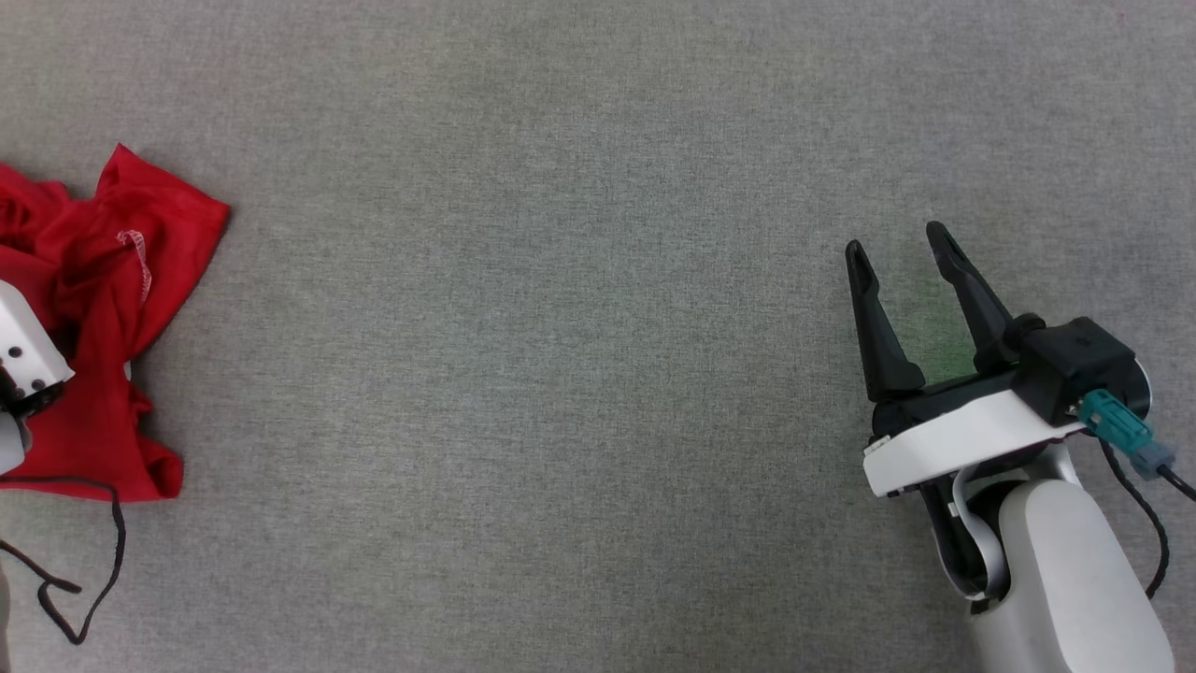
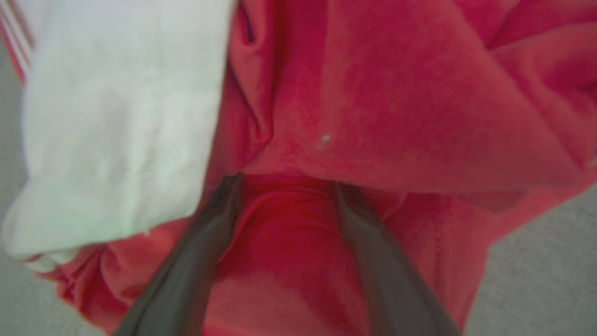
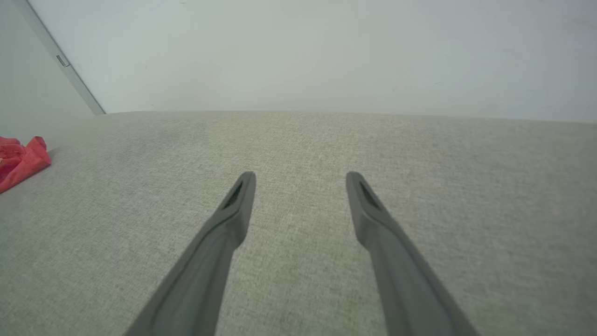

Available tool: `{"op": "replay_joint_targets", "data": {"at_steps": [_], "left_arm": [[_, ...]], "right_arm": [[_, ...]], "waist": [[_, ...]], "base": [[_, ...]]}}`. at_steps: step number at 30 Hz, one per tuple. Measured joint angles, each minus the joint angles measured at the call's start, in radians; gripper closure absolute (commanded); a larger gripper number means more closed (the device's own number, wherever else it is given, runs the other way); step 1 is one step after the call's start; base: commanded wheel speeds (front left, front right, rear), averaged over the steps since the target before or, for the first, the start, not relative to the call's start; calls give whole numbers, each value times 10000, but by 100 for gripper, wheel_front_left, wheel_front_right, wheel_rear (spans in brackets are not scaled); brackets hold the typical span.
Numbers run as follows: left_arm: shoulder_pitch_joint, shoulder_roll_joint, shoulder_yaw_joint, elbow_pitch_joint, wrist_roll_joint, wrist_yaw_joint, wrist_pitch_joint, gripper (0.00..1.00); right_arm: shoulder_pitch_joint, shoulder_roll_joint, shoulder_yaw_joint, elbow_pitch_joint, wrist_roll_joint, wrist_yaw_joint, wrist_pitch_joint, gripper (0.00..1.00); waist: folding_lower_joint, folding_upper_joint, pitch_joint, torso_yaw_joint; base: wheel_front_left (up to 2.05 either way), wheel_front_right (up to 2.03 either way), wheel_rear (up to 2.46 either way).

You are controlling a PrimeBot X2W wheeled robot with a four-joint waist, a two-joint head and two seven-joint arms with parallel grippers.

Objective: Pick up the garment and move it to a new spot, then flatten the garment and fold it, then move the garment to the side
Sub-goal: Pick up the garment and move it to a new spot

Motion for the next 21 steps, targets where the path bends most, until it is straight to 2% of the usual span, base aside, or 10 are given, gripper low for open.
{"op": "replay_joint_targets", "data": {"at_steps": [1, 2, 3, 9, 16, 21], "left_arm": [[64, -8, 15, -77, -2, 59, -100, 55], [135, -36, 15, -140, 0, 113, -173, 60], [174, -59, 13, -203, 13, 169, -299, 100], [395, -255, -286, -539, 506, 362, -1618, 100], [27, -73, -382, -1202, 1083, 468, -4581, 100], [-451, -61, -608, -1346, 1398, 332, -6516, 100]], "right_arm": [[-26, 0, -4, 27, 8, 0, -8, 0], [-56, -2, -10, 58, 33, 0, -12, 0], [-74, -6, -25, 94, 35, 0, -44, 0], [-74, -48, -92, 316, 6, 0, -77, 0], [330, -23, -213, 462, 29, 0, -77, 0], [797, 13, -351, 531, 75, 0, -21, 0]], "waist": [[0, 0, 25, -16], [0, 0, 35, -24], [-1, 0, 23, -19], [0, 0, -439, 119], [0, 0, -1563, 308], [-1, 0, -2507, 397]], "base": [[0, 0, 0], [0, 0, 0], [0, 0, 0], [0, 0, 0], [0, 0, 0], [0, 0, 0]]}}
